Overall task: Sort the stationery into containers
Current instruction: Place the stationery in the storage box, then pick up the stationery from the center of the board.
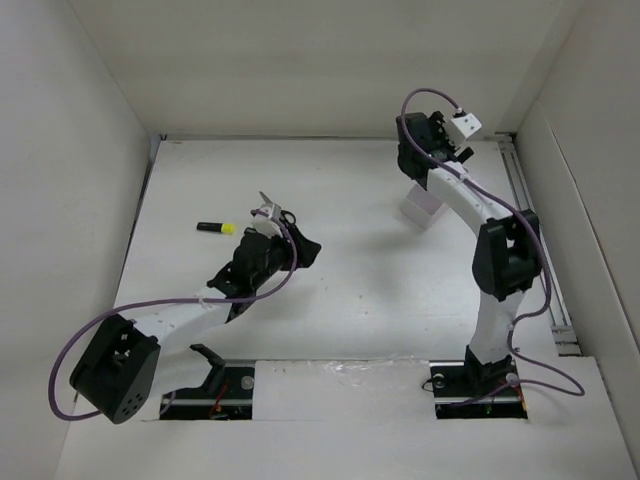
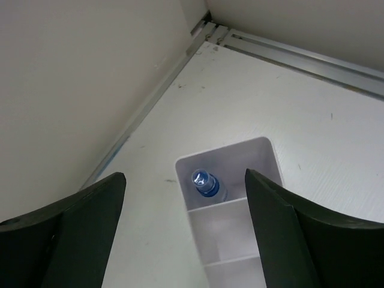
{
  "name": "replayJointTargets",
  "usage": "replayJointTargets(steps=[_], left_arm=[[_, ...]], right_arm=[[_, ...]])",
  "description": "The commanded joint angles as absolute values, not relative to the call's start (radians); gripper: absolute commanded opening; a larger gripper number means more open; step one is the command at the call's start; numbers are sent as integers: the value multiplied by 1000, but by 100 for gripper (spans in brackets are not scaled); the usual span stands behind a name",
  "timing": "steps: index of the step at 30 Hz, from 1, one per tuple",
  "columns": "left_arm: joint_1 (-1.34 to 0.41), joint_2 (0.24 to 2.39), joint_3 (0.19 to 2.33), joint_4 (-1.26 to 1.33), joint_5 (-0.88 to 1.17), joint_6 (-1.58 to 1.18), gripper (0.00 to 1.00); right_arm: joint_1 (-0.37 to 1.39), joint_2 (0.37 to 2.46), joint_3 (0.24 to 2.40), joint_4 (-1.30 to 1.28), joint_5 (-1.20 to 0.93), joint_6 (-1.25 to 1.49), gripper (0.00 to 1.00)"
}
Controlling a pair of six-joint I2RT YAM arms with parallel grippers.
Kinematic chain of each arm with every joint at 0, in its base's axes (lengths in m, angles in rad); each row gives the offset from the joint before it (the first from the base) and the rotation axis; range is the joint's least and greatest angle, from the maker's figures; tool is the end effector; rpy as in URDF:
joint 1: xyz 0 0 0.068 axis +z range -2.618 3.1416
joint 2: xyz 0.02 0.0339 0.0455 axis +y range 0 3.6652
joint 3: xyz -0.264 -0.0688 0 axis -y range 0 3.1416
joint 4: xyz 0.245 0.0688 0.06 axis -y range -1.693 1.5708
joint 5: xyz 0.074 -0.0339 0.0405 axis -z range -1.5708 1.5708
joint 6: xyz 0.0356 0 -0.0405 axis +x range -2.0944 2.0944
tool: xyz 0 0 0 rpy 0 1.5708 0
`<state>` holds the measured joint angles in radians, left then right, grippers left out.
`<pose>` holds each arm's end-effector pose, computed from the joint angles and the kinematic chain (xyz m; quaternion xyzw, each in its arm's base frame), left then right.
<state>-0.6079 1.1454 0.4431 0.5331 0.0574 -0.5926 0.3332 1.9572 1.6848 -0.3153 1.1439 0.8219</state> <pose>0.1998 -0.1415 0.2231 0.0243 0.7639 -0.3822 0.5195 0.4316 0.1151 0.3007 0.4272 0.6575 -0.1831 0.5930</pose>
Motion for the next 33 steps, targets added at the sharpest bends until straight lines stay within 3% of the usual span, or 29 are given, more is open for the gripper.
replayJointTargets(steps=[1, 3, 4, 7, 8, 9, 17, 26, 29, 33], left_arm=[[-609, 1166, 503, 474, -93, -627, 55], [-609, 1166, 517, 442, -149, -637, 50], [-609, 1166, 517, 425, -173, -650, 46], [-609, 1186, 577, 338, -265, -660, 42], [-609, 1199, 587, 300, -306, -660, 42], [-598, 1212, 598, 281, -325, -660, 41], [-525, 1347, 705, 150, -494, -802, 38], [-434, 1531, 980, -233, -681, -1090, 44], [-385, 1531, 989, -192, -594, -1138, 45], [-186, 1540, 936, -94, -383, -1138, 44]], right_arm=[[362, 1783, 1663, -385, 1073, 948, 83], [383, 1659, 1521, -367, 991, 997, 70], [396, 1611, 1453, -324, 938, 997, 53], [426, 1469, 1225, -187, 729, 1020, 21], [437, 1445, 1189, -178, 682, 1029, 5], [452, 1428, 1163, -178, 619, 1043, 0], [584, 1393, 1069, -149, 459, 1042, 0], [614, 1462, 1008, -54, 319, 1060, 0], [614, 1462, 1008, -54, 307, 1051, 0], [614, 1434, 997, -54, 312, 1051, 3]])
